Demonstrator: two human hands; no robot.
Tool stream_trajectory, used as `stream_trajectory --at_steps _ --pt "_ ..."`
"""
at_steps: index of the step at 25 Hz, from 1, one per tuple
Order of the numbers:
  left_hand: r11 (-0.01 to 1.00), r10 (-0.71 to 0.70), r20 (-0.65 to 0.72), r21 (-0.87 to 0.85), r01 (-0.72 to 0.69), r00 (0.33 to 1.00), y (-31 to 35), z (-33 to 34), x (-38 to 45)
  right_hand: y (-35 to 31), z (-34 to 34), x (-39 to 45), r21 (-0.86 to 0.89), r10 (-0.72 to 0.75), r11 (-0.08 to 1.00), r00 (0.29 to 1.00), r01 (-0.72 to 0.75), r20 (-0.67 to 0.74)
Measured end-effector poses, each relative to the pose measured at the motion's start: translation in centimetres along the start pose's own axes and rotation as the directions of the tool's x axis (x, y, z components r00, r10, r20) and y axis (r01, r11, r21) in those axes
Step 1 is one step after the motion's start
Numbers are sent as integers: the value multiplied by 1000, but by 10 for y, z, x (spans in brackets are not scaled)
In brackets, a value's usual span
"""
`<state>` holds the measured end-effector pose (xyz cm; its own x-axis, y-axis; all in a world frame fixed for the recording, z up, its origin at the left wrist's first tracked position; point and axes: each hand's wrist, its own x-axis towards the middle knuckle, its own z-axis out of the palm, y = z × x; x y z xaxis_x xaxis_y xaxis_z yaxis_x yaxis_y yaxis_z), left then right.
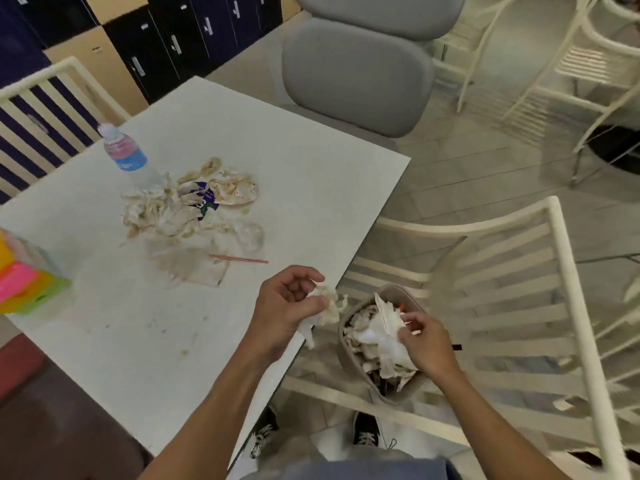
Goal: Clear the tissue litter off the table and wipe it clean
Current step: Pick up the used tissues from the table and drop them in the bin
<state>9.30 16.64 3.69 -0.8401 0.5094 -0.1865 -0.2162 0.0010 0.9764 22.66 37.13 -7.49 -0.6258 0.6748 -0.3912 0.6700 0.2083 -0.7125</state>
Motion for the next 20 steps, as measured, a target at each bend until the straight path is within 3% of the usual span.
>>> stream_trajectory --at_steps 2,6,8,10,15,18,20 --pt "1000 -17 40 0 17 999 -6 24 0 30 0 1 -207 -45 977 999 43 -6" --pt "997 -73 78 28 71 994 -27 66 -1 66 0 3 -403 9 911 973 87 229" --pt "989 -125 63 84 120 990 -42 81 3 70 -6 2 -365 31 928 962 73 271" --pt "964 -213 39 173 203 976 -66 96 10 77 -15 0 -312 39 949 974 34 223" --pt "814 -350 -42 480 326 936 -140 103 24 82 -29 -4 -251 1 967 987 41 163" --pt "688 -457 19 641 340 889 -165 97 25 75 -29 -7 -203 -25 978 989 54 143" --pt "675 -478 63 665 320 876 -166 92 25 65 -25 -9 -173 -34 983 988 60 148"
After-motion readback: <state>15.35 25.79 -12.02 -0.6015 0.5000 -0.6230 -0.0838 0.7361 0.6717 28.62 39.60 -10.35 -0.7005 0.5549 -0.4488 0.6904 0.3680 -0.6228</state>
